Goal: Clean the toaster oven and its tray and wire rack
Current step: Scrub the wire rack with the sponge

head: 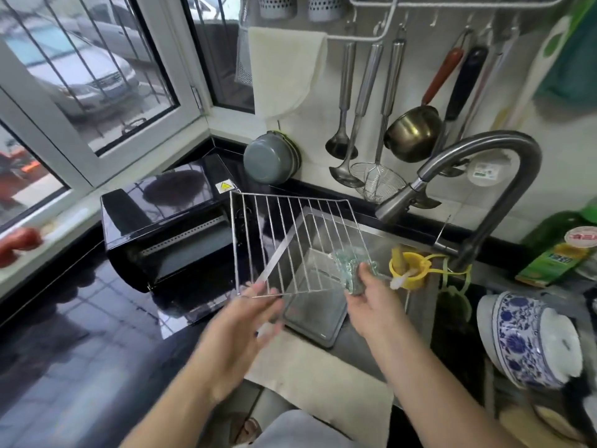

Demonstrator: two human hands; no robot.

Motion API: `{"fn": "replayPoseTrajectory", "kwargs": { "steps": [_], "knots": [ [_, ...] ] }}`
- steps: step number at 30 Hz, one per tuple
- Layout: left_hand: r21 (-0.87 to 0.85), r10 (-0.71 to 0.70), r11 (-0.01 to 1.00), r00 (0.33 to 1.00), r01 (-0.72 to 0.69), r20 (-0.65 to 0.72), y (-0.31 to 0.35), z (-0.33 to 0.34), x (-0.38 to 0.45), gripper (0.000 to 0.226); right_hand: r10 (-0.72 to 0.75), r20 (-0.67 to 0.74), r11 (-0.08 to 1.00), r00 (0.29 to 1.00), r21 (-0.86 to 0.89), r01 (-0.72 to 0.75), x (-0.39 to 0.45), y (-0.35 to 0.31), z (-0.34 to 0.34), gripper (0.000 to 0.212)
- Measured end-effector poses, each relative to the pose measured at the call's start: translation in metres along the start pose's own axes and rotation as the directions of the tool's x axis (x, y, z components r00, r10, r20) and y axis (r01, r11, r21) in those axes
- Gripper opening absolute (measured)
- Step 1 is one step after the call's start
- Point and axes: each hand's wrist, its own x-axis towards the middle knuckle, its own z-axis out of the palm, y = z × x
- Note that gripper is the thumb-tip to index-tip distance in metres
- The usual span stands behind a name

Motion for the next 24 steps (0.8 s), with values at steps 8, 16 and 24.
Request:
{"fn": "replayPoseTrajectory", "kwargs": {
  "steps": [8, 16, 24],
  "knots": [
    [-0.176, 0.242, 0.943, 0.943, -0.284, -0.228, -0.001, 0.051, 0.005, 0.039, 0.040, 0.207, 0.991, 0.978, -0.134, -0.012, -0.053, 0.074, 0.003, 0.013],
    [-0.061, 0.059, 0.996, 0.988, -0.068, -0.141, 0.030, 0.027, -0.005, 0.036, 0.106, 0.230, 0.895, 0.967, -0.445, 0.008, -0.035, 0.007, 0.000, 0.030],
    [-0.228, 0.115, 0.963, 0.984, -0.143, -0.134, 0.016, 0.044, 0.000, 0.038, -0.110, 0.077, 0.875, 0.991, -0.466, 0.134, -0.048, 0.031, 0.008, 0.017]
  ]
}}
